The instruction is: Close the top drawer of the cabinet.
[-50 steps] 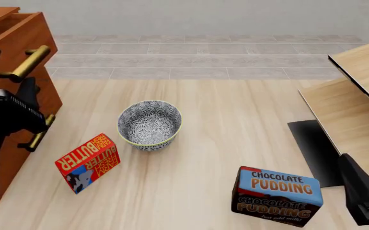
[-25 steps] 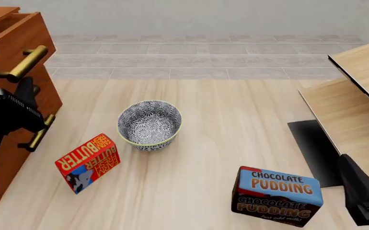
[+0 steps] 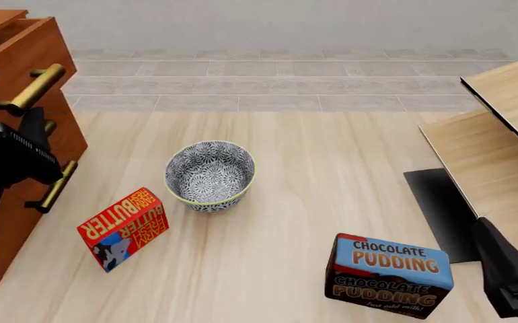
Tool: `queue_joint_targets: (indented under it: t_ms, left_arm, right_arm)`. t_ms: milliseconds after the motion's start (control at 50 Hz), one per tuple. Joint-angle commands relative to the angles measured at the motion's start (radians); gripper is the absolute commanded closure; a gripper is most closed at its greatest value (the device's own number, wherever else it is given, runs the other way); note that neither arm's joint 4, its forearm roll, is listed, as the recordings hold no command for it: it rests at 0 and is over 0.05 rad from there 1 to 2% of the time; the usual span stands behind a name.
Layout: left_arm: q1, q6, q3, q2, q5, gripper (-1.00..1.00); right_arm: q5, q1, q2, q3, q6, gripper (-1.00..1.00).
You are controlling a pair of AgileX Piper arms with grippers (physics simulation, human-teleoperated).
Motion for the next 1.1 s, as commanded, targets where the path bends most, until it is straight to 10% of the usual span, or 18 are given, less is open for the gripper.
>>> queue_joint_targets:
  t_ms: [20,1100]
  left_arm:
    - [0.023,-0.003,-0.016,0.008,-0.004,-1.00]
    - [0.069,-0.016,-0.028,0.021,-0.004,-1.00]
  right_arm:
    - [-0.002,0.001,0.000,0.004,0.001,-1.00]
    - [-0.002,0.006,0.000,0.006,-0.002,-1.00]
